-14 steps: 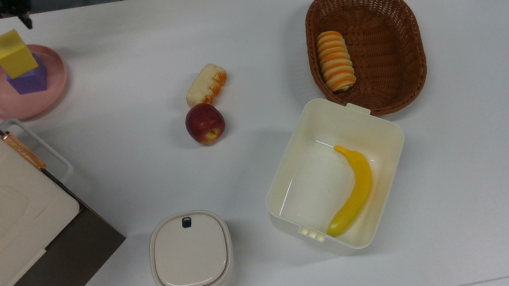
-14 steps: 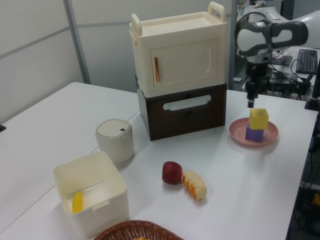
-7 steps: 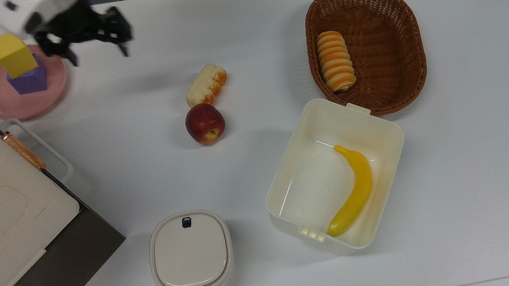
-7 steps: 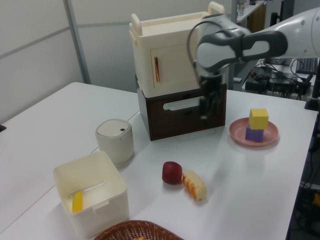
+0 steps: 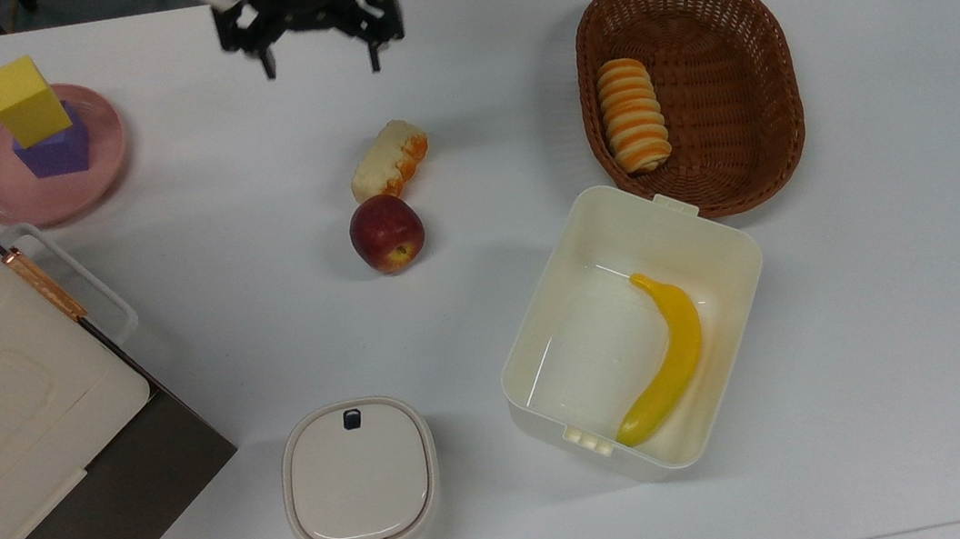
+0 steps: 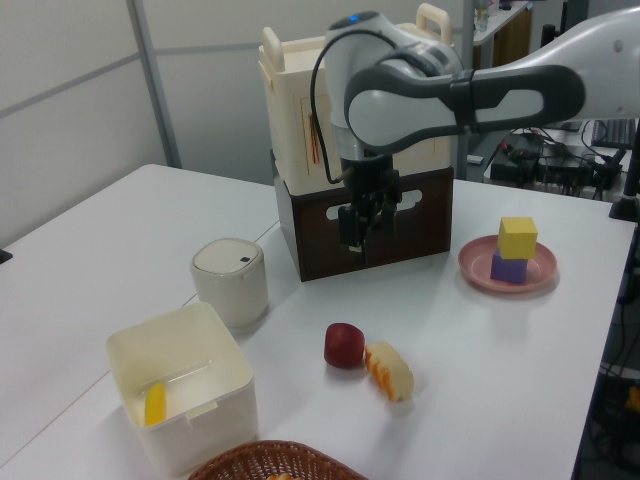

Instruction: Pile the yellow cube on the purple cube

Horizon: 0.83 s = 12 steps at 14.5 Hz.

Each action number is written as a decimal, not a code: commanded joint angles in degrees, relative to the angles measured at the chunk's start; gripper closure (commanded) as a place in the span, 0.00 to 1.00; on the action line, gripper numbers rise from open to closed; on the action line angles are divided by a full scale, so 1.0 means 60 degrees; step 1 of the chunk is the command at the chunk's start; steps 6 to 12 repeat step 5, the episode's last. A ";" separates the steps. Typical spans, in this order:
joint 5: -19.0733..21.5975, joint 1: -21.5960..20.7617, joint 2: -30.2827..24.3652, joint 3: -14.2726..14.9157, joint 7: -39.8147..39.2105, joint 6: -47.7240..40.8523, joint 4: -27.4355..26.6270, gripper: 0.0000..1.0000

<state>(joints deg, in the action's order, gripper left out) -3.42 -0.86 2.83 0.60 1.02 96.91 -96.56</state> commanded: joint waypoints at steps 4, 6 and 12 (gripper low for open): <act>-0.0251 -0.0340 -0.0530 0.0295 -0.0068 -0.0786 0.0228 0.00; -0.0236 -0.0340 -0.0530 0.0310 -0.0083 -0.0771 0.0243 0.00; -0.0236 -0.0340 -0.0530 0.0310 -0.0083 -0.0771 0.0243 0.00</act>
